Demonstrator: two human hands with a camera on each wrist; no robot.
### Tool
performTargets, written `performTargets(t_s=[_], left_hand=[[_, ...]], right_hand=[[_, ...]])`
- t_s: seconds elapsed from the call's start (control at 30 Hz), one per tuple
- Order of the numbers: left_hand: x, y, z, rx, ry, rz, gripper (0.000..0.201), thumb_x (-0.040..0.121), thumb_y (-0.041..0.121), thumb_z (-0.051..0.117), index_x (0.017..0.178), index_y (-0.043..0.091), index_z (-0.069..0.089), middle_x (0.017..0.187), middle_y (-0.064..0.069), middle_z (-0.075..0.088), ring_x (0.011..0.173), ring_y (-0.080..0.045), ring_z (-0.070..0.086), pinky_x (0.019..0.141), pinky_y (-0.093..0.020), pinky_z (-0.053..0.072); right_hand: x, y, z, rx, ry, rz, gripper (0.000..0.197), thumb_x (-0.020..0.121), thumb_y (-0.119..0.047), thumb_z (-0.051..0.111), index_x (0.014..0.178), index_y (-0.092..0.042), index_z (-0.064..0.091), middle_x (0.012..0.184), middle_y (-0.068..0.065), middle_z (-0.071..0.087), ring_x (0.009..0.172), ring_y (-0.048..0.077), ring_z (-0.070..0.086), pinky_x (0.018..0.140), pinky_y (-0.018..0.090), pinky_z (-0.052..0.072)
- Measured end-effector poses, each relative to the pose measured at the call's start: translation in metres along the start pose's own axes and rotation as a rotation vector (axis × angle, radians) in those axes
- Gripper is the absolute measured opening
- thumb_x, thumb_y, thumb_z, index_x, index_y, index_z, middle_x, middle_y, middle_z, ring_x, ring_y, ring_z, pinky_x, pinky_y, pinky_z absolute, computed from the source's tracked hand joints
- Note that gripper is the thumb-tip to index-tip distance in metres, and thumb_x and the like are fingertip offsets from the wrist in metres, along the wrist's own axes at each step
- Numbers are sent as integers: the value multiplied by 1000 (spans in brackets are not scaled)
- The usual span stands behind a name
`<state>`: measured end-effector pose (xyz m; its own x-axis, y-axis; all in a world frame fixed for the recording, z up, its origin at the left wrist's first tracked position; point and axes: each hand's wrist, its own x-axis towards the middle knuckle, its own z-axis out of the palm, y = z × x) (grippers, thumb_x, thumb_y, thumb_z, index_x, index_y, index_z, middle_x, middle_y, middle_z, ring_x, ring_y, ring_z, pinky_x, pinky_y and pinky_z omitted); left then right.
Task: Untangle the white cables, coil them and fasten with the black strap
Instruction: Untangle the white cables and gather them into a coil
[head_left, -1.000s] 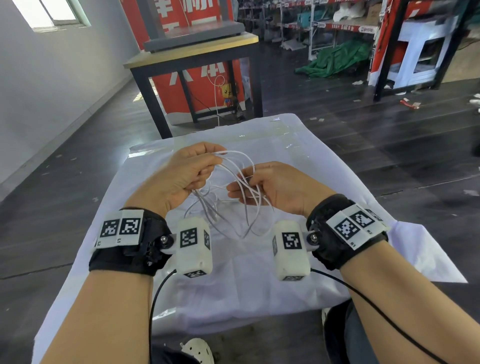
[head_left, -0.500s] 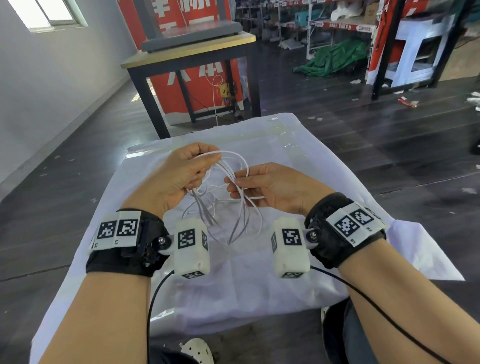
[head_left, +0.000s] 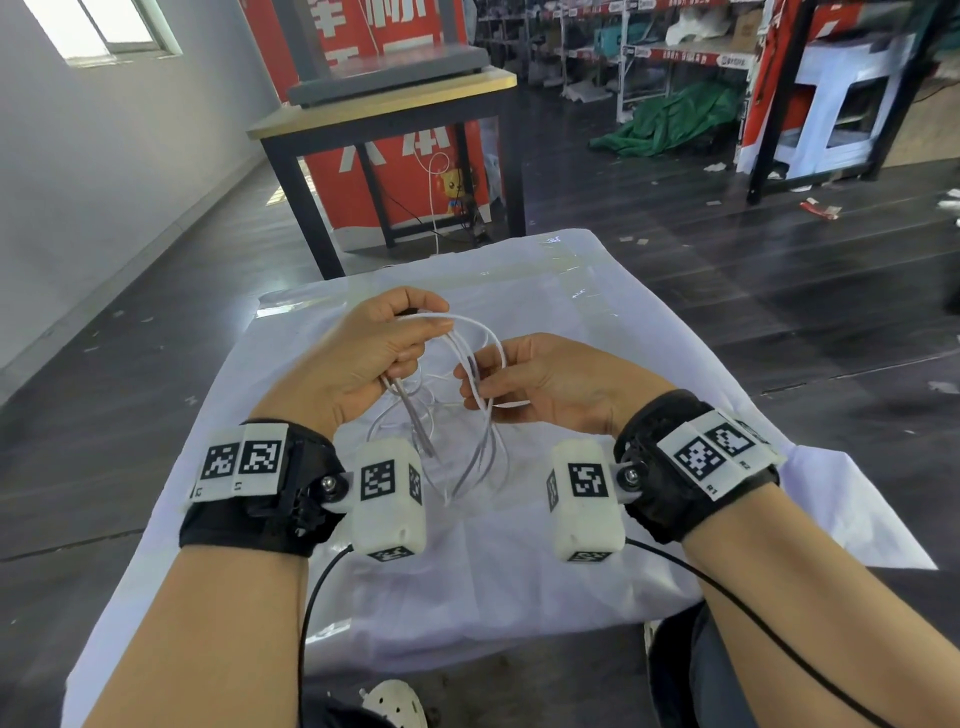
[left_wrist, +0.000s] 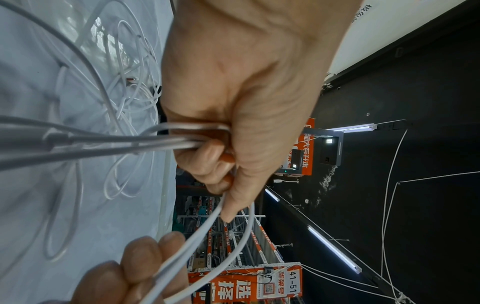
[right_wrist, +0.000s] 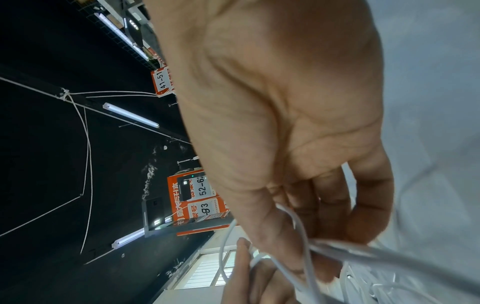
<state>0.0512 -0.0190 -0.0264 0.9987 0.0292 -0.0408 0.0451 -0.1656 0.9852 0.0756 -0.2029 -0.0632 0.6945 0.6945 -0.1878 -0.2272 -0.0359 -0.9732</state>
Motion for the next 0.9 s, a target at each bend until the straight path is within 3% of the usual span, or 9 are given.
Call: performTargets(t_s=[0.17,0.37,0.47,0.57,0.67,0.8,0.9], left_hand=[[1,-1,2,32,-24,7,10,89,3,61,98,8,61,62,2,43,44,-5,30,39,-14,26],[0,0,4,132,-94,-65,11,85,17,68,95,15,62,51,11,46,42,-4,27,38,-15,22],[-2,2,8,208,-146,-117,13,85,25,68,93,16,64,51,9,42,41,-4,24,37,-15,19],[-3,2,10,232,-169,-131,4,89,15,65,92,15,66,57,5,49,41,-4,30,36,-14,20],[-3,2,7,247,-140,-136,15,89,3,57,92,15,66,58,3,52,44,-3,42,39,-13,30],[-3,3,2,237,-109,-162,19,91,1,52,88,9,70,60,1,54,52,-6,47,48,-15,42],[-3,2,-1,127,-100,-165,22,91,-1,50,81,8,67,69,-2,60,59,-8,54,56,-16,49]], right_hand=[[4,1,2,-51,77,-12,17,88,0,58,86,-14,68,79,-1,65,72,11,58,78,24,46],[4,0,5,-38,164,-27,11,92,-18,60,91,-10,66,62,-5,46,52,6,44,55,16,44],[4,1,5,-51,199,-33,14,92,-20,61,98,-8,63,64,-4,48,49,4,46,54,16,46],[4,1,5,12,233,-24,9,91,-17,62,95,-9,63,67,-3,56,53,5,54,56,18,52],[5,2,1,109,306,-45,20,90,-14,64,105,-1,65,65,0,54,49,6,53,54,20,52],[6,0,-6,221,350,-97,20,92,-14,60,102,2,66,63,-2,44,39,2,33,42,14,34],[6,-1,-9,202,357,-106,19,91,-11,61,106,-1,66,64,-2,46,40,4,29,42,15,26]])
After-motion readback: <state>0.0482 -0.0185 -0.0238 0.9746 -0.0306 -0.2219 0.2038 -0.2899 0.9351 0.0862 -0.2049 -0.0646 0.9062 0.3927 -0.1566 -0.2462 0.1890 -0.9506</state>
